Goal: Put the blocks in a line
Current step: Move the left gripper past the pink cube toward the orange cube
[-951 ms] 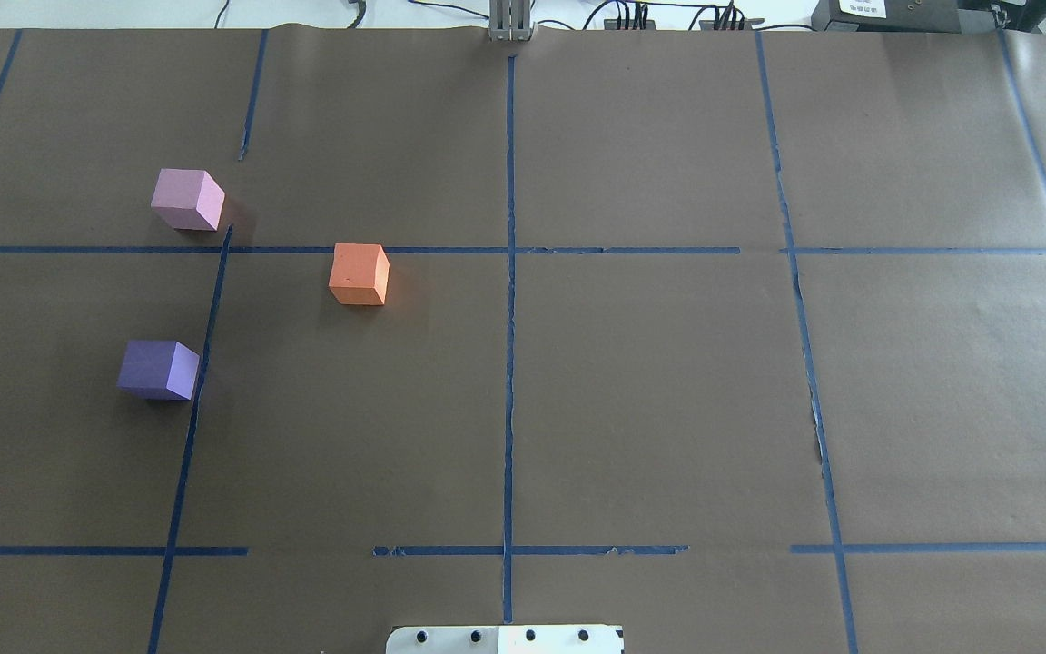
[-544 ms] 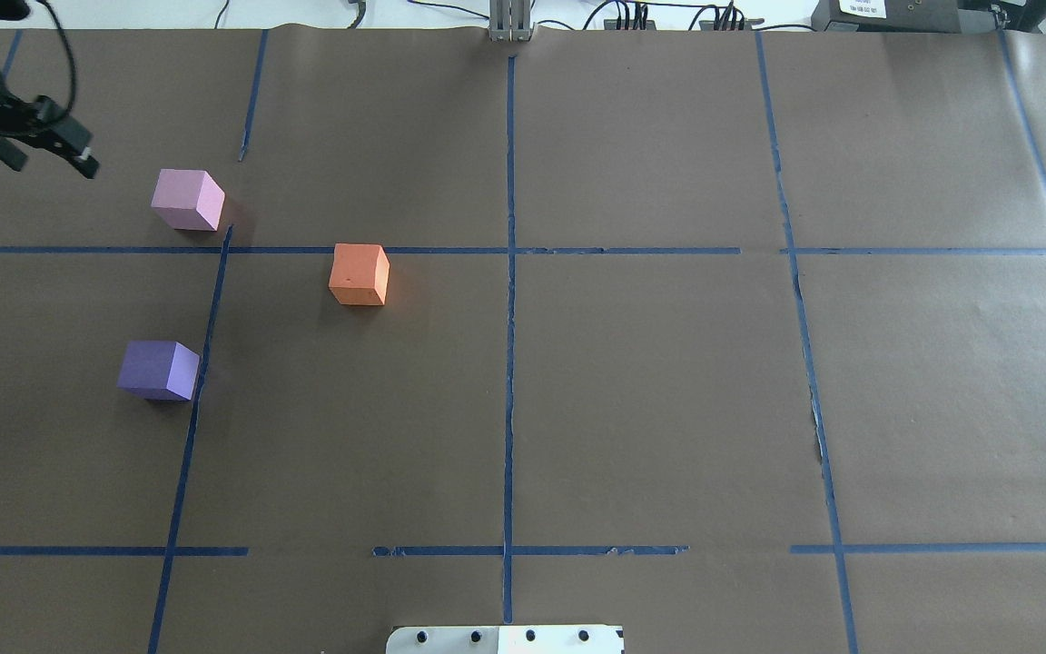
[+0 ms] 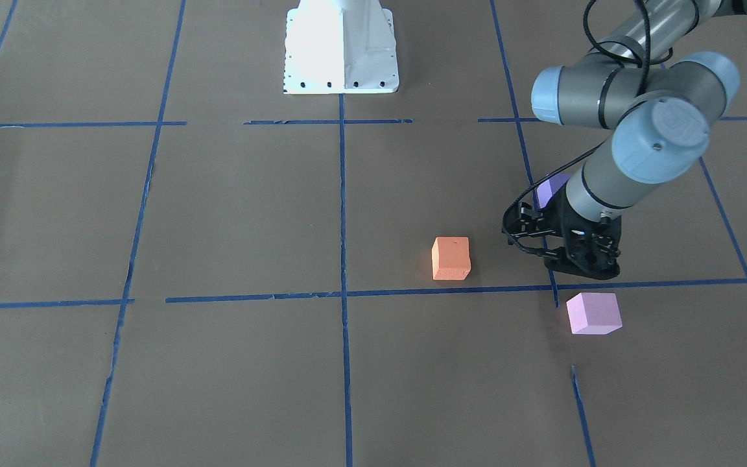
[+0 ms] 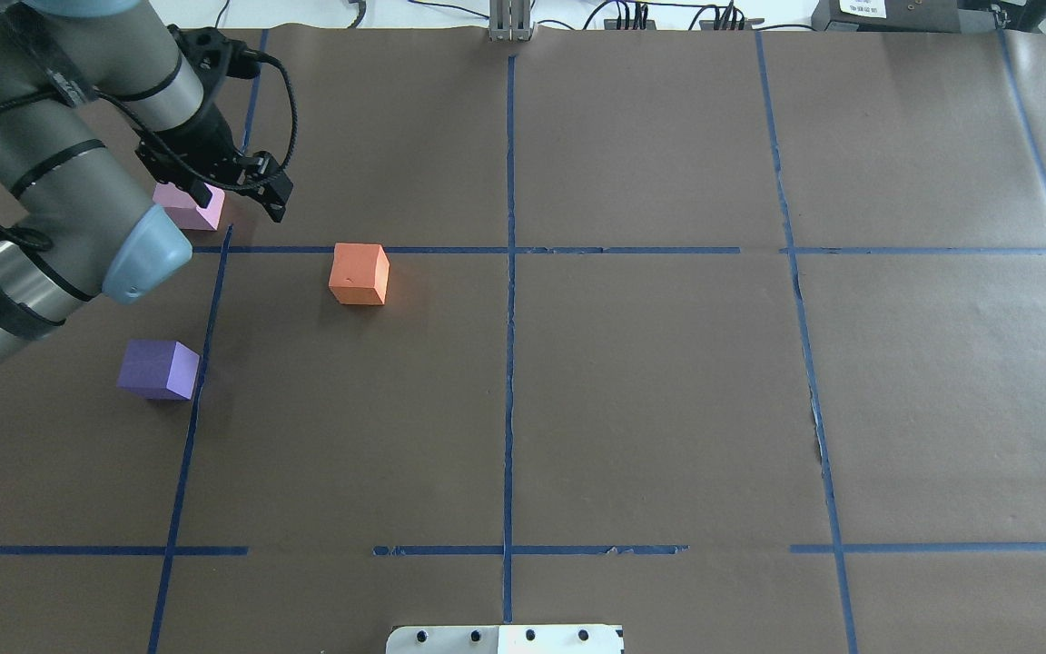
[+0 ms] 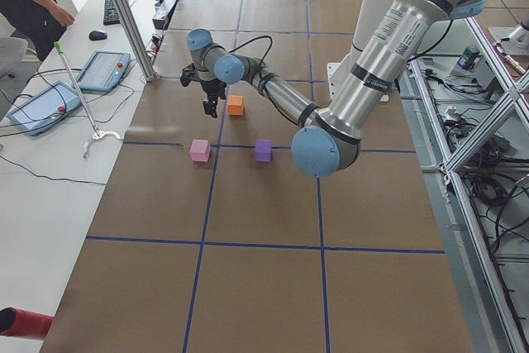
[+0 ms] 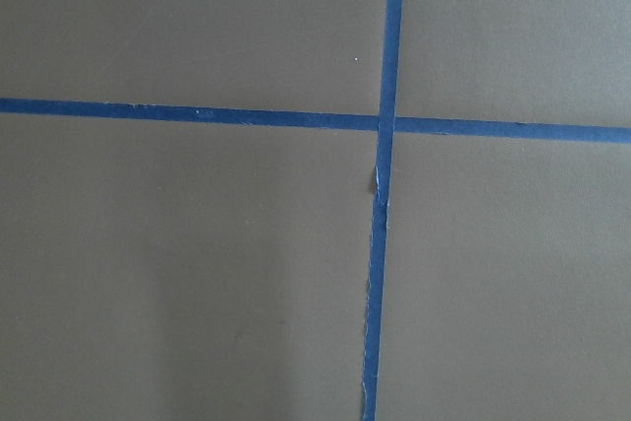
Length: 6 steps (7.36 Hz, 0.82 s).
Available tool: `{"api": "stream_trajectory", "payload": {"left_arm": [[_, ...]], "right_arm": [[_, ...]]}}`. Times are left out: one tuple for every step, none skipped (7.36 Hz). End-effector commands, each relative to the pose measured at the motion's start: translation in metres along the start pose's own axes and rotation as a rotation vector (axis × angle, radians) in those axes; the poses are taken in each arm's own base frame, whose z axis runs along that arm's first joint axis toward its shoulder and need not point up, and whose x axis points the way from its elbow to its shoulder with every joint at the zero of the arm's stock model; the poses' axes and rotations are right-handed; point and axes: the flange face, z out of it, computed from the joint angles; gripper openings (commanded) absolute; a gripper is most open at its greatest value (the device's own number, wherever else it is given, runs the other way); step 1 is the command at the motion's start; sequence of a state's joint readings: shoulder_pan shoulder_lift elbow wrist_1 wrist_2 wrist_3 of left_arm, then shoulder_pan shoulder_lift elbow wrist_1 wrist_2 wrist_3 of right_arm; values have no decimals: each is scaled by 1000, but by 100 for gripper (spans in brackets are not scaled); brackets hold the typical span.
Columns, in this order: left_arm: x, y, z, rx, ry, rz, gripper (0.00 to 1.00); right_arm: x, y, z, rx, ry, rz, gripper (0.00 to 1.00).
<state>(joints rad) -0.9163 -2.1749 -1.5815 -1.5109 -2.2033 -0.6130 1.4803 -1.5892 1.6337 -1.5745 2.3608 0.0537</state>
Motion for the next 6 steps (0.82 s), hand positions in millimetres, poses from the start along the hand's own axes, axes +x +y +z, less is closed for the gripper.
{"api": "stream_trajectory", "payload": {"left_arm": [[54,2,18,-3,-10,-71,99],[63,8,31,-13,-17,-121,99],[74,16,46,-13,9,-179,99],[85,19,62,-22,17,-192,99],[88,20,64,-15,29,-182,99],[87,19,70,-13,34,-176,99]], "right_arm": [[0,0,0,0,0,0,100],[0,0,0,0,0,0,100],[0,0,0,0,0,0,100],[0,0,0,0,0,0,100],[0,0,0,0,0,0,100],[0,0,0,0,0,0,100]]}}
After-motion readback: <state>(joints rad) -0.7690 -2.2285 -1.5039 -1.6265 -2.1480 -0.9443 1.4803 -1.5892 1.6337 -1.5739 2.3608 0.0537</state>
